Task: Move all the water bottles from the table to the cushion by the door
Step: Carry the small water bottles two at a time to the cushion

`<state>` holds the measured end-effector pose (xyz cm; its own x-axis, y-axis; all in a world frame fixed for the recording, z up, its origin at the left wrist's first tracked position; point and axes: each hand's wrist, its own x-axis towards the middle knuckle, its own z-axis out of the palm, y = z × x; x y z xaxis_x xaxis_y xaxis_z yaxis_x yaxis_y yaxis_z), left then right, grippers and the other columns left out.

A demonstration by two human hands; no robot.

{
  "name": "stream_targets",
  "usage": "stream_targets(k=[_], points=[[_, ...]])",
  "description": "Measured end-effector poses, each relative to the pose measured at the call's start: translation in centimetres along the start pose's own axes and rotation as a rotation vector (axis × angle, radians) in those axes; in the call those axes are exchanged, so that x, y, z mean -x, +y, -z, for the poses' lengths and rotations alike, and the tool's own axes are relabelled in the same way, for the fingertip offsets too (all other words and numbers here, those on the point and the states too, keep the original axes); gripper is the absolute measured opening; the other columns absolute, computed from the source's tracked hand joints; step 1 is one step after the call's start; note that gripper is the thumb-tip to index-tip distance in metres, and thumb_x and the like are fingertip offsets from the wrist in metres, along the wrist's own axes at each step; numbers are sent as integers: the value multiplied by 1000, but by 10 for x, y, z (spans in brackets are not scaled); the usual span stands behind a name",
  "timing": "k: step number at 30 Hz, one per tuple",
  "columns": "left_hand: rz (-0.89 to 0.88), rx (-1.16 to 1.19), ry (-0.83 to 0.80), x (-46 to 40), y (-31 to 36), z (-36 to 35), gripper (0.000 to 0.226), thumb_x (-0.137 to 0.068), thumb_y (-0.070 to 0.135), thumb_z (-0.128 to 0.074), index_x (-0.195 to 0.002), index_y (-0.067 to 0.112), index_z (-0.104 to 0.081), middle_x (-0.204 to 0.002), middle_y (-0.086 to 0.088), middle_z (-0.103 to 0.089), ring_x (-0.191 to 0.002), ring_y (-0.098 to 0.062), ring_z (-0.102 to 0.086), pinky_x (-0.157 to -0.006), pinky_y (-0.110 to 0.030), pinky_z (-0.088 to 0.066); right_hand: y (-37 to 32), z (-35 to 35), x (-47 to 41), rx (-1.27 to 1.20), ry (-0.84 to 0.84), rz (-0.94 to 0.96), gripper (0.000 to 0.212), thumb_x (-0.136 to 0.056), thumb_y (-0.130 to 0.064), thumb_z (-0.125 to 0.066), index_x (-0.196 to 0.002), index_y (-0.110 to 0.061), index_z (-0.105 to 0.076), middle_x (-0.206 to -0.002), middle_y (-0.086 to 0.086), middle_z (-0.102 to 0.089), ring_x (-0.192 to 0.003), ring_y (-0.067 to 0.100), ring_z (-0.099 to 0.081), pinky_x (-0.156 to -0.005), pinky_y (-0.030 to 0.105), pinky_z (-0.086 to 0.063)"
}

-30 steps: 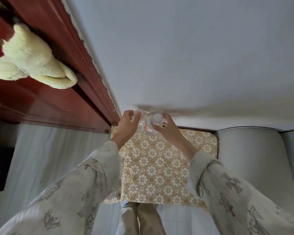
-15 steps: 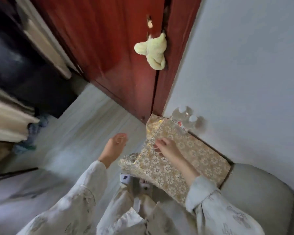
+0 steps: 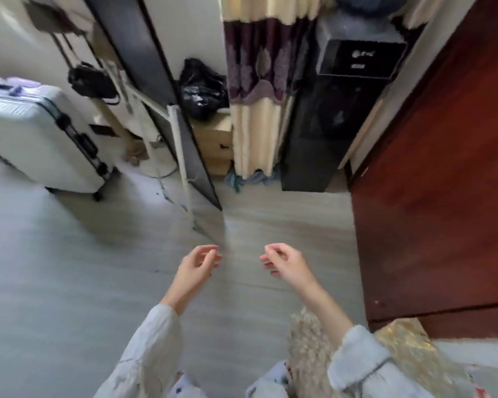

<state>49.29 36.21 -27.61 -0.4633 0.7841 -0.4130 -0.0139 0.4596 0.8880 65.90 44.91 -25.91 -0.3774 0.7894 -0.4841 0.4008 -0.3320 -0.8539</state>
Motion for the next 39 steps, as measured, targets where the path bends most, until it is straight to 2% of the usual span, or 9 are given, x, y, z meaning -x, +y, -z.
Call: stream_targets(k=[4,9,13,17,25,28,32,36,39], points=[[24,96,185,15,-25,119,17,-93,15,-45,-102,14,-59,-88,-4,-67,-80,-16,-63,-70,-28,-46,-48,-119,-9,115,-189,93,8,-92,-15,-49,-94,-13,-56,-91,11,-64,-74,20,-59,-62,22,-44],[21,178,428,36,-51,270,15,-93,14,-44,-99,15,-58,-85,-2,-65,-78,-14,-61,-69,-26,-45,-97,-280,-13,240,-449,213,10,-91,-14,-49,-97,-13,-58,-90,8,-65,-68,11,-60,-63,22,-45],[36,244,616,59,-71,368,15,-94,18,-44,-99,19,-59,-88,0,-67,-84,-16,-63,-79,-33,-48,-138,-394,-7,326,-624,300,11,-90,-14,-51,-98,-13,-59,-89,8,-66,-74,19,-62,-65,24,-47],[67,308,764,71,-93,438,16,-94,17,-44,-101,17,-58,-88,0,-66,-85,-18,-63,-81,-35,-49,-168,-486,-8,357,-747,351,16,-90,-13,-51,-102,-7,-60,-89,9,-66,-79,21,-62,-70,29,-49],[118,368,958,47,-123,580,18,-94,15,-44,-103,13,-59,-88,-1,-66,-81,-17,-62,-75,-29,-48,-216,-660,-42,440,-983,417,16,-91,-15,-51,-103,-7,-59,-93,11,-66,-81,21,-62,-75,35,-49],[115,368,1030,25,-126,647,16,-94,17,-44,-100,16,-59,-90,-2,-66,-83,-17,-63,-78,-31,-48,-247,-731,-62,454,-1034,440,20,-91,-16,-51,-106,-5,-59,-94,10,-67,-80,20,-62,-76,33,-50],[107,376,1088,5,-121,729,14,-93,16,-45,-96,19,-58,-89,0,-67,-81,-15,-63,-77,-30,-48,-291,-822,-82,483,-1093,464,21,-91,-14,-50,-108,-4,-59,-101,19,-68,-83,21,-62,-74,31,-49],[118,411,1167,-3,-133,805,15,-93,16,-44,-94,21,-58,-87,3,-66,-80,-11,-63,-75,-28,-48,-317,-909,-92,519,-1153,464,21,-91,-12,-50,-108,-3,-59,-104,22,-67,-84,22,-61,-80,39,-50],[134,443,1212,-11,-150,863,15,-93,16,-45,-94,21,-59,-88,1,-66,-79,-12,-63,-74,-27,-48,-328,-977,-97,547,-1202,455,22,-91,-12,-50,-108,-2,-58,-104,23,-67,-84,22,-61,-76,35,-50]])
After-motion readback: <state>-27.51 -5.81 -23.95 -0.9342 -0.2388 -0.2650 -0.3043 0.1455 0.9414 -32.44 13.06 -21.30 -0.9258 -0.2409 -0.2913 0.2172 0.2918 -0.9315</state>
